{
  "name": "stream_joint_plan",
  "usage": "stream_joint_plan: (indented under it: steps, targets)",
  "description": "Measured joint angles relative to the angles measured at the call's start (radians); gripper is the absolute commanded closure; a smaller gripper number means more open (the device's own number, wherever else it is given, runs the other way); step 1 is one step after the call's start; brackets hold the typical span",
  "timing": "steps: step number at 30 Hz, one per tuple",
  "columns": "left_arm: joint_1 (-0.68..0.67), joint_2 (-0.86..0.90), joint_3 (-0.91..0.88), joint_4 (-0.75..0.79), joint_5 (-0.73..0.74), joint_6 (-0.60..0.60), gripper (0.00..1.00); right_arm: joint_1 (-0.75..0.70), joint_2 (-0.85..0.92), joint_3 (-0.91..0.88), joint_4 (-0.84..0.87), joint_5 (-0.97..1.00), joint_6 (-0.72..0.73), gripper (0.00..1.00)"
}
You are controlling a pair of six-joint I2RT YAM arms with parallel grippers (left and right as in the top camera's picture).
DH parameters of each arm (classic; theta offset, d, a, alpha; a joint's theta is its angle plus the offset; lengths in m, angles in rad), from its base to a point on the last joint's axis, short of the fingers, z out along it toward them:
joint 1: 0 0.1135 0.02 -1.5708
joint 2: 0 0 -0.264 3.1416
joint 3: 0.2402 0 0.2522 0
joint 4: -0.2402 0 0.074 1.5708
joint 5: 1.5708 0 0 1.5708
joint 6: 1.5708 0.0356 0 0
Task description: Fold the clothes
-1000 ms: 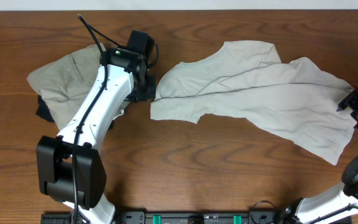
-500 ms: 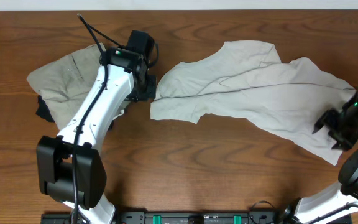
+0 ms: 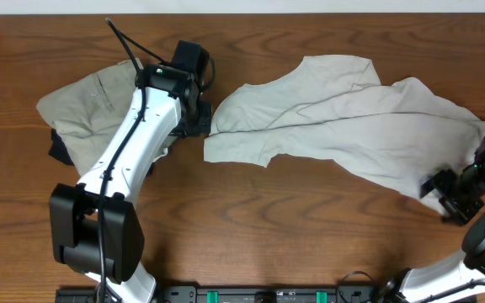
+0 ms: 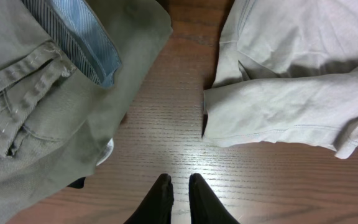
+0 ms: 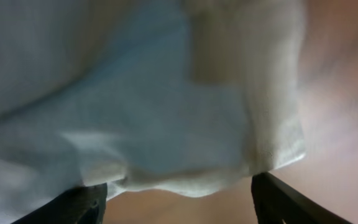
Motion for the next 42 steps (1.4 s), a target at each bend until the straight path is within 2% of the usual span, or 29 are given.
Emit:
stream_joint_plan:
  steps: [1, 4, 5, 8, 10, 15, 24, 33, 38, 39, 41, 42]
  targets:
    - [0.0, 0.0, 0.0, 0.001, 0.0, 0.0, 0.86, -0.003, -0.003, 0.0, 0.031, -0.001, 0.005, 0.42]
    - [0.0, 0.0, 0.0, 0.0, 0.0, 0.003, 0.86, -0.003, -0.006, 0.0, 0.068, -0.008, 0.027, 0.84]
    - [0.0, 0.0, 0.0, 0.0, 0.0, 0.003, 0.86, -0.003, -0.006, 0.0, 0.071, -0.009, 0.03, 0.91]
    - [0.0, 0.0, 0.0, 0.0, 0.0, 0.003, 0.85, -0.003, -0.012, 0.0, 0.063, -0.012, 0.039, 0.98]
    - [0.0, 0.0, 0.0, 0.001, 0.0, 0.003, 0.85, -0.003, -0.028, 0.0, 0.04, -0.019, 0.036, 0.98]
    - [0.0, 0.0, 0.0, 0.001, 0.0, 0.003, 0.85, -0.003, -0.172, 0.01, -0.019, -0.036, 0.02, 0.99]
    - [0.0, 0.0, 0.0, 0.001, 0.018, 0.003, 0.85, -0.003, -0.414, 0.071, -0.018, -0.047, 0.0, 0.96]
    - [-0.031, 0.0, 0.0, 0.01, 0.061, 0.003, 0.85, -0.003, -0.425, 0.071, -0.021, -0.066, -0.006, 0.96]
    - [-0.091, 0.0, -0.003, 0.034, 0.069, 0.003, 0.83, -0.003, -0.421, 0.071, -0.051, -0.064, -0.006, 0.92]
    - [-0.101, 0.0, -0.004, 0.038, 0.072, 0.003, 0.83, -0.003, -0.416, 0.07, -0.053, -0.06, -0.006, 0.81]
    - [-0.117, 0.0, -0.004, 0.045, 0.077, 0.003, 0.83, -0.003, -0.394, 0.063, -0.052, -0.053, -0.006, 0.51]
    - [-0.119, 0.0, -0.004, 0.044, 0.079, 0.003, 0.83, -0.003, -0.381, 0.056, -0.052, -0.046, -0.007, 0.41]
